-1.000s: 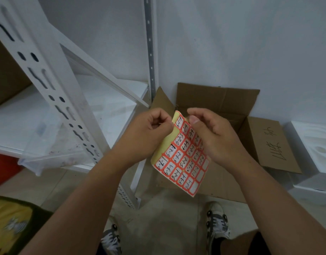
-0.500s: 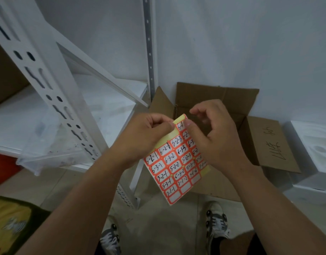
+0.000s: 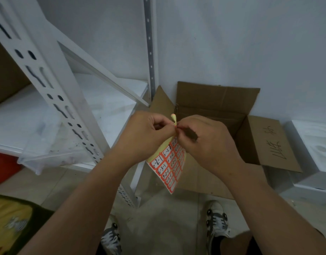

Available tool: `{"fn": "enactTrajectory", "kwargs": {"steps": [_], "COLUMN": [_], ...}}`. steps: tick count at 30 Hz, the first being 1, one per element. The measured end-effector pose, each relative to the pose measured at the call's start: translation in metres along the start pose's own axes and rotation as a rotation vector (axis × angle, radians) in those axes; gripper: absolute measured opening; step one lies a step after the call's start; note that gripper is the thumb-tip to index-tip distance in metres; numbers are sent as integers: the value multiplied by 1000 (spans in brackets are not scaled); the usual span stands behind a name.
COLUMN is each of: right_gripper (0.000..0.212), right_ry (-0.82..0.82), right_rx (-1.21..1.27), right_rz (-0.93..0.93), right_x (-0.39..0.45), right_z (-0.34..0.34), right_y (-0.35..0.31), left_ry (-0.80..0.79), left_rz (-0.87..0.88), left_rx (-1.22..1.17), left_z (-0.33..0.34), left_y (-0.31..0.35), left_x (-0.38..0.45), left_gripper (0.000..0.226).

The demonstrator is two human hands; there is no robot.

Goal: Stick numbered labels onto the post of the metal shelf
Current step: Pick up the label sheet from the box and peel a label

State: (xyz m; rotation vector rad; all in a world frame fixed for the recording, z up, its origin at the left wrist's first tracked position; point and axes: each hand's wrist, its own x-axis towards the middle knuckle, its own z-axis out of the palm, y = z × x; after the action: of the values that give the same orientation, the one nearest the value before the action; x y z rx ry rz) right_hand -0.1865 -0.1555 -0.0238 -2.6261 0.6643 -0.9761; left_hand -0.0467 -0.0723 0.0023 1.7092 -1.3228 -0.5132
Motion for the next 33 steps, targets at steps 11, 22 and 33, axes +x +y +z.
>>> {"fn": "enactTrajectory", "kwargs": {"steps": [11, 22, 33], "right_gripper": [48, 17, 7], "right_ry": [-26, -107, -74], "right_rx": [97, 134, 383], "right_rz": [94, 131, 385], "right_x": [1, 0, 1], "right_z": [-1, -4, -8], "right_y": [-5, -2, 5], "left_ry": [-34, -57, -93], "left_rz": [-15, -2, -80], "left_rx": [28, 44, 13], "left_z": [-2, -5, 2], "left_y": [0, -2, -4], "left_x": [-1, -1, 4], "left_gripper": [15, 20, 11]}}
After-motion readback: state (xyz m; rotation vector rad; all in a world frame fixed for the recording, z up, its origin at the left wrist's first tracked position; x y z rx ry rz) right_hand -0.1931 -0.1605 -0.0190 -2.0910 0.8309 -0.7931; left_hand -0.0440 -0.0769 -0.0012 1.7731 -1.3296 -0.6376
